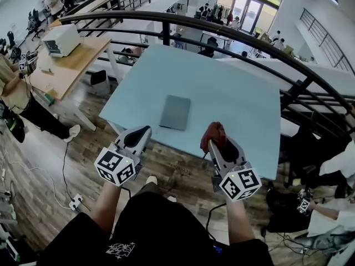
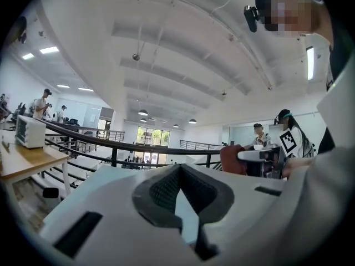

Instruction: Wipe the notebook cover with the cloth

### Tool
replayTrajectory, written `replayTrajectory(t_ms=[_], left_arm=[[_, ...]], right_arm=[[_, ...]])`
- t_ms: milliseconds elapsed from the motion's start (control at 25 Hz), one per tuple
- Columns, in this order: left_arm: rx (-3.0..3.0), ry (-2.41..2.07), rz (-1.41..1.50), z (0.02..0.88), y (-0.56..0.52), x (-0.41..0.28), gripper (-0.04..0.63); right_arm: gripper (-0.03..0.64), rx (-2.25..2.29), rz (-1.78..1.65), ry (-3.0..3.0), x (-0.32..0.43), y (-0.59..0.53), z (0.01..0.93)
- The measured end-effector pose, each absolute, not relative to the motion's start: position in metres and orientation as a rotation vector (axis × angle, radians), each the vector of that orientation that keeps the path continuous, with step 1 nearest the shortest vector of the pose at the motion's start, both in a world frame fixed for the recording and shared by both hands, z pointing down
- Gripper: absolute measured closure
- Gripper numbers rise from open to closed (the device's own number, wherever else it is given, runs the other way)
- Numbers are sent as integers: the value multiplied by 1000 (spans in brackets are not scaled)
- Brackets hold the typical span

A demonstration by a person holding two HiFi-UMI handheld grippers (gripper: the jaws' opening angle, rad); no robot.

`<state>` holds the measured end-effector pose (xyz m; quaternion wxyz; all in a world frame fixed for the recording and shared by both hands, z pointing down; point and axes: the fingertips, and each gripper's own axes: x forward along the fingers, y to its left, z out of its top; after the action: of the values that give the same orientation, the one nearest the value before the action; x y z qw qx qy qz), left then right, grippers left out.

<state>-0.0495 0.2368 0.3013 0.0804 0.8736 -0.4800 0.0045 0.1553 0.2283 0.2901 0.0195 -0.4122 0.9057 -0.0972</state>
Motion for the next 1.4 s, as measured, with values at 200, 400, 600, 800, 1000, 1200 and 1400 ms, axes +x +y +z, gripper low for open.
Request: replayTrajectory(t_ms=[200, 400, 600, 800, 1000, 1200, 1400], left_arm=[[2612, -1450, 56, 307, 229, -50, 588], [2590, -1446, 55, 316, 213, -58, 588], [2576, -1412, 52, 328, 184, -59, 588], [2556, -1375, 55, 342, 146, -65, 588], [2568, -1317, 63, 344, 98, -65, 588], [2568, -1258, 111, 354, 52, -65, 588], [2542, -1185, 160, 373, 5, -75, 588]], right_arm=[[463, -1261, -315, 2823, 149, 221, 297], [463, -1264, -335, 2831, 142, 207, 303], [463, -1260, -378, 2839, 137, 180, 313], [463, -1279, -385, 2858, 126, 141, 322], [463, -1306, -398, 2874, 116, 94, 325], [463, -1318, -436, 2886, 106, 47, 329], [463, -1350, -522, 2919, 85, -1, 348]])
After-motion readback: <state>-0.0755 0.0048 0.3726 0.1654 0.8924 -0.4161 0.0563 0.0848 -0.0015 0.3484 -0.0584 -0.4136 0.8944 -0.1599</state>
